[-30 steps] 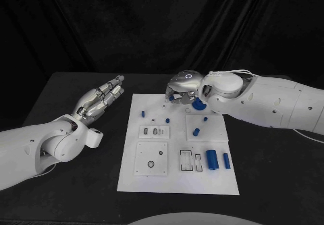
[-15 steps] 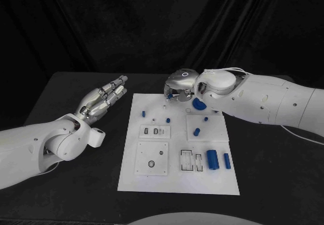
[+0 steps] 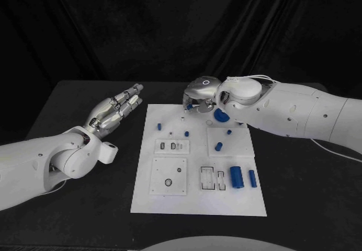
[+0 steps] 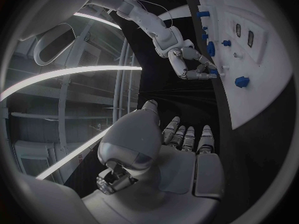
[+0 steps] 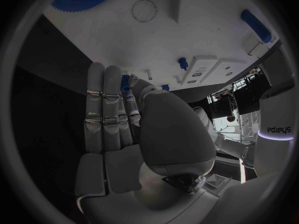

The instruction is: Assemble the parts on the task board

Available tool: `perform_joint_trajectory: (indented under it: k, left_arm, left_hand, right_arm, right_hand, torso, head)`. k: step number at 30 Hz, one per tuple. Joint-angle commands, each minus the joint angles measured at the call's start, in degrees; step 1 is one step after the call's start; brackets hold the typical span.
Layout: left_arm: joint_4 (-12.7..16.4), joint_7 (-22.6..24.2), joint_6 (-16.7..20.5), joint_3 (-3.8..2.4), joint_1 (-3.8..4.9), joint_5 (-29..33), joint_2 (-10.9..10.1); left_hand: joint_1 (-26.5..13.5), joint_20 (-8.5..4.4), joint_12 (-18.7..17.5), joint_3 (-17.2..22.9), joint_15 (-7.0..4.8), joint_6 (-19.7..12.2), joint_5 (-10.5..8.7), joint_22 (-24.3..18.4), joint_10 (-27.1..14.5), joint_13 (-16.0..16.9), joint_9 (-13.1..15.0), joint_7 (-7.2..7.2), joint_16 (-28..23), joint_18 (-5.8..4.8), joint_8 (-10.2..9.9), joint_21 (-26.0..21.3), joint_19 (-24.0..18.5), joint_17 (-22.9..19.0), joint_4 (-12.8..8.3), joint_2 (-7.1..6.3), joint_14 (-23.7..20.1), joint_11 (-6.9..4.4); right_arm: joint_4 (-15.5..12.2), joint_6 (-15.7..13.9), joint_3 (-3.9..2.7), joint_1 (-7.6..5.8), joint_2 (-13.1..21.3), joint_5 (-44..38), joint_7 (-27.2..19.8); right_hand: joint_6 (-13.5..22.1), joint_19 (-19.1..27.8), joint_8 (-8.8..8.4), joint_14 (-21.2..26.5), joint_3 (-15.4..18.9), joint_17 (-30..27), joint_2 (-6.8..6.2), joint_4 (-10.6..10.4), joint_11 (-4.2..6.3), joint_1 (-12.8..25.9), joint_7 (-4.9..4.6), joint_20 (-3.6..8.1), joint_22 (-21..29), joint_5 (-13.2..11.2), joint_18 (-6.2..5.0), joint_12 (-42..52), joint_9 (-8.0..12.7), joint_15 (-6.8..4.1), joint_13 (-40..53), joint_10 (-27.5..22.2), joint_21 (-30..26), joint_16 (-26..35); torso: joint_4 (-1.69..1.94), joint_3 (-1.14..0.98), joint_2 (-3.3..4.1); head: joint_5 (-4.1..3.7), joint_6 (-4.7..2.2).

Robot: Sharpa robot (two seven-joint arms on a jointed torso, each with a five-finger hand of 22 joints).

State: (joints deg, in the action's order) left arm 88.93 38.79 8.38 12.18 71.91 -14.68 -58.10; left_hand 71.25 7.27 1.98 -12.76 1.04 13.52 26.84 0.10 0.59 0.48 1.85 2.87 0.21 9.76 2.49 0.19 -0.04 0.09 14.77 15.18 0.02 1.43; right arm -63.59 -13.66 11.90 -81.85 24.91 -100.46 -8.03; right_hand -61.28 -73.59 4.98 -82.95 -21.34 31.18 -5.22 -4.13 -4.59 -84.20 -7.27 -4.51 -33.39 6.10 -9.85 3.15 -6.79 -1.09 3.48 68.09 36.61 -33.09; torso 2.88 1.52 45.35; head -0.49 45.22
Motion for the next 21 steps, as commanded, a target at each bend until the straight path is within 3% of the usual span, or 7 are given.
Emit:
perform_joint_trajectory:
  k: [1,21]
  left_arm:
    - [-0.01,12.18,-0.76,-0.05,0.17,-0.07,0.18]
    - [-0.38,11.64,-1.26,-0.05,0.17,-0.07,0.42]
  left_hand:
    - [0.56,0.29,-0.04,0.39,0.47,0.21,0.25,-0.1,0.05,0.07,0.07,0.01,-0.21,0.27,0.04,-0.19,0.04,-0.09,-0.05,0.01,-0.02,0.38]
    - [0.82,0.49,-0.04,0.6,0.59,0.91,0.57,-0.1,0.06,0.07,0.15,0.38,-0.21,0.3,0.21,-0.19,0.04,-0.09,-0.27,0.16,-0.02,0.49]
  right_arm:
    - [0.6,-0.49,-0.04,0.26,-0.4,-0.04,-0.5]
    - [2.7,-0.59,-0.04,0.73,-2.24,-0.03,-0.84]
  right_hand:
    - [0.5,0.4,-0.4,0.37,-0.03,0.08,-0.56,-0.38,0.58,0.16,0.11,0.08,-0.1,-0.47,-0.44,0.32,0.1,-0.01,0.1,0.31,0.25,-0.18]
    - [0.62,0.92,-0.61,0.83,-0.02,0.05,-0.61,-0.89,0.59,0.48,0.21,0.0,-0.42,-1.31,-0.48,0.34,0.1,0.0,0.13,0.07,0.25,-0.06]
  torso:
    - [0.1,0.04,0.01]
    - [0.03,0.07,0.02]
  head:
    - [-0.28,0.1]
    - [-0.12,0.53]
